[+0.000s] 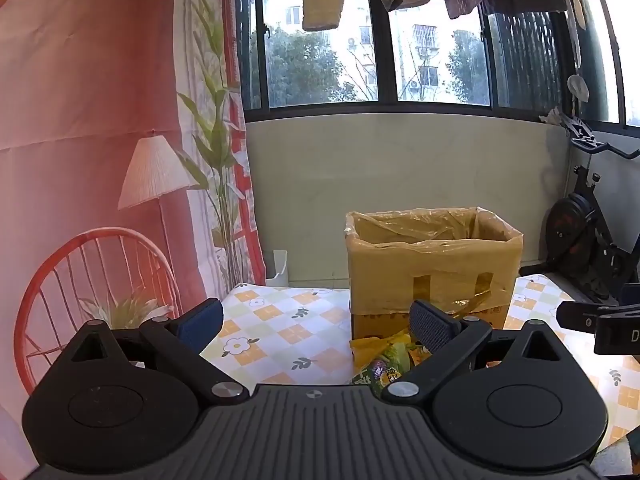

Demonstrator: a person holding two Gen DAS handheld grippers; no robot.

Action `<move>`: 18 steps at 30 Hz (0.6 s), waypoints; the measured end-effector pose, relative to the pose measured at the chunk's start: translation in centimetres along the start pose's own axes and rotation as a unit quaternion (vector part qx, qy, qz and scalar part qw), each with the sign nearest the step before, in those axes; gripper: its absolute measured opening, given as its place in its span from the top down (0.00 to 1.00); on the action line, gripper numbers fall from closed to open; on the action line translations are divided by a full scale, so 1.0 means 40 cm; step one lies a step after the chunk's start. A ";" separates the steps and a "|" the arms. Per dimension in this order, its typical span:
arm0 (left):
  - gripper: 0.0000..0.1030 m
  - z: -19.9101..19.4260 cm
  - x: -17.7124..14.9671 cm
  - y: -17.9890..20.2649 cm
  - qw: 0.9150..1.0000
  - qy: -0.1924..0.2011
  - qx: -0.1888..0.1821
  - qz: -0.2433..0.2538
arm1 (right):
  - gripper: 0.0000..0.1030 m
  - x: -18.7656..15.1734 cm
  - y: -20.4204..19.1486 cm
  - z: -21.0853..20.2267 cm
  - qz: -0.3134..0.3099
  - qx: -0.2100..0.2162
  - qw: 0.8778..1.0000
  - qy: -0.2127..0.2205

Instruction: Organize snacks

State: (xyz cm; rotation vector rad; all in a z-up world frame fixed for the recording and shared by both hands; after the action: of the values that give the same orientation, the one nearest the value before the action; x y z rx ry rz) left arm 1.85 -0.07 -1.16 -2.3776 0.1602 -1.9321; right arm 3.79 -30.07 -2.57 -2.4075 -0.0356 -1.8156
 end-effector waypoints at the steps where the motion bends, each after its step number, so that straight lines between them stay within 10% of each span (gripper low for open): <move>1: 0.02 0.000 0.001 -0.001 1.000 0.000 0.000 0.000 | 0.01 0.001 -0.001 0.001 0.000 0.000 1.000 0.000; 18: 0.02 0.005 0.004 -0.004 1.000 -0.002 -0.007 0.002 | 0.00 -0.008 0.004 -0.005 0.003 -0.006 1.000 0.006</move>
State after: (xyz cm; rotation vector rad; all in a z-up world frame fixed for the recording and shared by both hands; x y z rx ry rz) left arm 2.09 0.09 -1.03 -2.3871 0.1804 -1.9312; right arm 3.52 -30.21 -2.84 -2.4014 -0.0144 -1.8340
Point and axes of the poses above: each gripper's, at about its wrist camera, not at the fingertips, and z roughly the way its jaws point, y to its right, x to its top, the point moved 2 cm from there along z, roughly the way its jaws point, and after that the axes turned 8 degrees about y, right-handed, at the moved point
